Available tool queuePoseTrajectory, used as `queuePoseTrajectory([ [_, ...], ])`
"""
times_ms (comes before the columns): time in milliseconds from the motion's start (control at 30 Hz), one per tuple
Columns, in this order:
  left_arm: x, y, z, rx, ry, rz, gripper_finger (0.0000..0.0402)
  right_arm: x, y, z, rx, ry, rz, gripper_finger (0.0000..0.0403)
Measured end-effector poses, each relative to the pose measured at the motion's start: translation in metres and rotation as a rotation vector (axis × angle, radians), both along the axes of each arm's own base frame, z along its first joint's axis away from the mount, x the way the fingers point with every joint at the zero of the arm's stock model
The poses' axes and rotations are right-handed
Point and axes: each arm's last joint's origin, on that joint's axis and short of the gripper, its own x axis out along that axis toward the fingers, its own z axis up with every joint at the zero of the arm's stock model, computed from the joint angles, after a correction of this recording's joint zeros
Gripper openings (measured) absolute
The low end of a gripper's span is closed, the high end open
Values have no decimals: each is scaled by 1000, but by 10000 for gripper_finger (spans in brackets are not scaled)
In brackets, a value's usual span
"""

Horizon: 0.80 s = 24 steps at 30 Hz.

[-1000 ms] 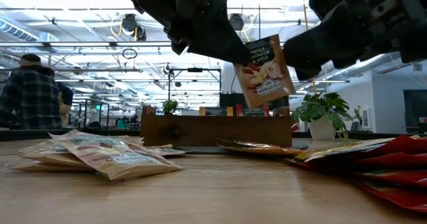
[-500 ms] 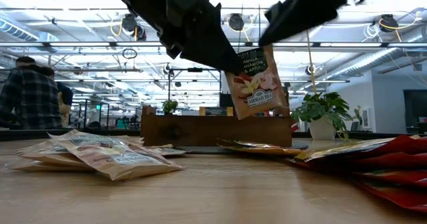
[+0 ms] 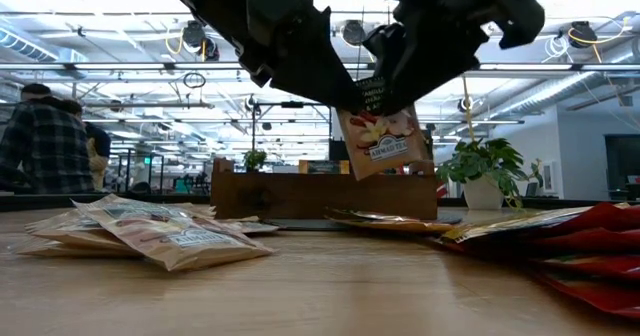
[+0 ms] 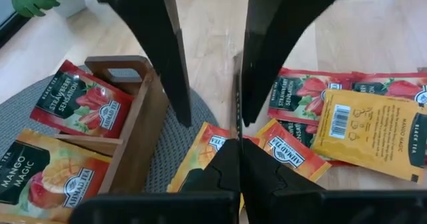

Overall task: Pick & Place Tea
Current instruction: Put the brown tea bag into the left slot of the wooden organizer

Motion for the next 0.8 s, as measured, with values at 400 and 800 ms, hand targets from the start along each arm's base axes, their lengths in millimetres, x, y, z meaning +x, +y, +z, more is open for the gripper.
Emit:
queuePoseTrajectory([
  [400, 0, 1, 0, 3, -5, 11, 7, 0, 0, 2, -20, -10, 30, 117],
  [800, 0, 0, 0, 0, -1, 6, 7, 3, 1, 0, 86, 1, 88, 3],
])
